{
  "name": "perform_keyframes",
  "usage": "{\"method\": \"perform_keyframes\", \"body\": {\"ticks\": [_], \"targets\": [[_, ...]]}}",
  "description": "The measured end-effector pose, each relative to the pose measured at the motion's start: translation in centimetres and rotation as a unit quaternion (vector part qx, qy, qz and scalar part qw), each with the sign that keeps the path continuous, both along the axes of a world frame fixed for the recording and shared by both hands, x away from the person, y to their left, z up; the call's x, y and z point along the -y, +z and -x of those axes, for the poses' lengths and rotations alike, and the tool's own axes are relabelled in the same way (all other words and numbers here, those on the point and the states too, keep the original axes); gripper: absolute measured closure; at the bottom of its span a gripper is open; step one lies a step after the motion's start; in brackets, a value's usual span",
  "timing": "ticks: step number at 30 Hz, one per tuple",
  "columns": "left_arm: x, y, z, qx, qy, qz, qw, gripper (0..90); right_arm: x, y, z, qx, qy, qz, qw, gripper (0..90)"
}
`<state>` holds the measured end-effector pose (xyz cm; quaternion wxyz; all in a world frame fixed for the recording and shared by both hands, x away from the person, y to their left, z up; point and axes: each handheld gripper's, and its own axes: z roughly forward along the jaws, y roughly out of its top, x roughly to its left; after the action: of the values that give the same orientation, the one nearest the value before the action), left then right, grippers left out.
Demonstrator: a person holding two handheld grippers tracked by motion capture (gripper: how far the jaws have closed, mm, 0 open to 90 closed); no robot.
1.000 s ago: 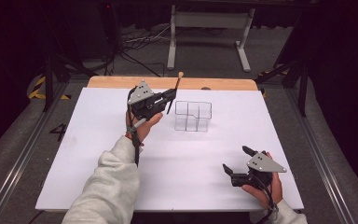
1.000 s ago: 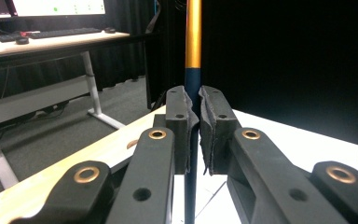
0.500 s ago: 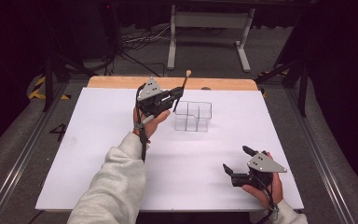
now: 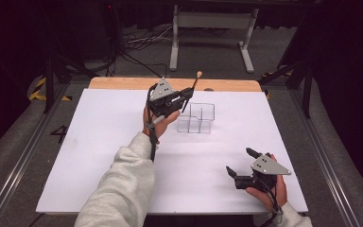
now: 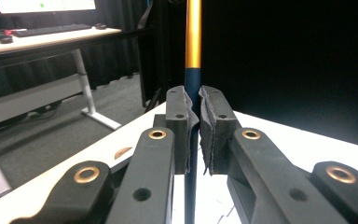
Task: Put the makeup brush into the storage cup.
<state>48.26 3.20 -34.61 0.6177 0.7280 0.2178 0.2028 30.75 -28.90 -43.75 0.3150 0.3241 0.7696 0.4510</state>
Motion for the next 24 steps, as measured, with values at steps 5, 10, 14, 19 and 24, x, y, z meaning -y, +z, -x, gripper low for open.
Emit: {"method": "perform_keyframes", "body": {"ticks": [5, 10, 14, 19, 24], "targets": [[0.2, -0.4, -0.3, -0.008, -0.004, 0.009, 0.9999, 82.7, 0.1, 0.0, 0.0, 0.000, 0.000, -0.001, 1.0000, 6.5], [0.6, -0.4, -0.5, -0.008, -0.006, 0.012, 0.9999, 82.7, 0.1, 0.0, 0.0, -0.001, -0.002, -0.001, 1.0000, 6.5], [1.0, -0.5, -0.8, -0.007, -0.007, 0.011, 0.9999, 82.6, 0.1, 0.0, 0.0, 0.000, -0.001, -0.002, 1.0000, 6.6], [1.6, -0.7, -1.1, -0.006, -0.013, 0.011, 0.9998, 82.7, 0.2, 0.0, 0.0, 0.000, -0.001, -0.004, 1.0000, 6.5], [2.0, -1.0, -1.4, -0.008, -0.015, 0.011, 0.9998, 82.7, 0.1, 0.0, 0.0, 0.000, 0.000, -0.005, 1.0000, 6.5]]}}
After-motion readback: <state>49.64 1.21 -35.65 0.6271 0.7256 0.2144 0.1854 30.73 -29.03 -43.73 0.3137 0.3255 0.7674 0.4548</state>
